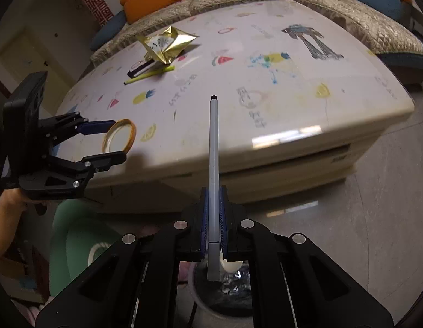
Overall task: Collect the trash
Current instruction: 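Carry the pen and lid over the bin and release both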
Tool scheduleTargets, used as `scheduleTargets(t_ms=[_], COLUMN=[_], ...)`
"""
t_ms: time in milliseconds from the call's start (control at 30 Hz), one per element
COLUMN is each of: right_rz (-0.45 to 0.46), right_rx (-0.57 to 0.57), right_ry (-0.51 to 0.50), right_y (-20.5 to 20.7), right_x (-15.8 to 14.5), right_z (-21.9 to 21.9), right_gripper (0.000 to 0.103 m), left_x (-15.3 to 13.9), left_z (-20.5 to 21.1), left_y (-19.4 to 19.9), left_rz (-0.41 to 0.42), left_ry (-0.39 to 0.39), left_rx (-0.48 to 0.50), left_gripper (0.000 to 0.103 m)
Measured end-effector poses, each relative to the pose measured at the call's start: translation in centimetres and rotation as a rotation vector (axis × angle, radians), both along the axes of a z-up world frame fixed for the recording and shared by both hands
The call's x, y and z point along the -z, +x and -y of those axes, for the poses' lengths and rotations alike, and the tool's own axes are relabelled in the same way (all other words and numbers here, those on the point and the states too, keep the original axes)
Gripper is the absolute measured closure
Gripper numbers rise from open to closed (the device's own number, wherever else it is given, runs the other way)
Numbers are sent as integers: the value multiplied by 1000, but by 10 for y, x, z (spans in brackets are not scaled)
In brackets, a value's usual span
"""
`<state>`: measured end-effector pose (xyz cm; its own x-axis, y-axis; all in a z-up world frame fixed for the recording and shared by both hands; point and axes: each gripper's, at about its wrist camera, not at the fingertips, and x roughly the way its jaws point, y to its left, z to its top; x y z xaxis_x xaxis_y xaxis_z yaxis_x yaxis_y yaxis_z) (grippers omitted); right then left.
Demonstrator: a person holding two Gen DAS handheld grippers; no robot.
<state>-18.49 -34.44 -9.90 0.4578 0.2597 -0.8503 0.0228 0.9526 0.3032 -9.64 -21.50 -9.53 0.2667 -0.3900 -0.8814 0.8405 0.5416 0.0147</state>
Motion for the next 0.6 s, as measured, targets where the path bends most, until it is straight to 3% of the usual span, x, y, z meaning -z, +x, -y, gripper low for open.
scheduleTargets(t_ms=[267,600], right_rz=[-111,-320], right_rx=[75,148], right_ry=[67,133], right_y=[-97,-139], right_x=[53,148], right_z=[13,22], right_gripper=[94,94], left_x=[39,125], left_z=[49,82], left_y=[-82,-137], left_rz=[-48,-162], left_ry=[55,196], left_rx=[173,293], left_gripper=[45,45])
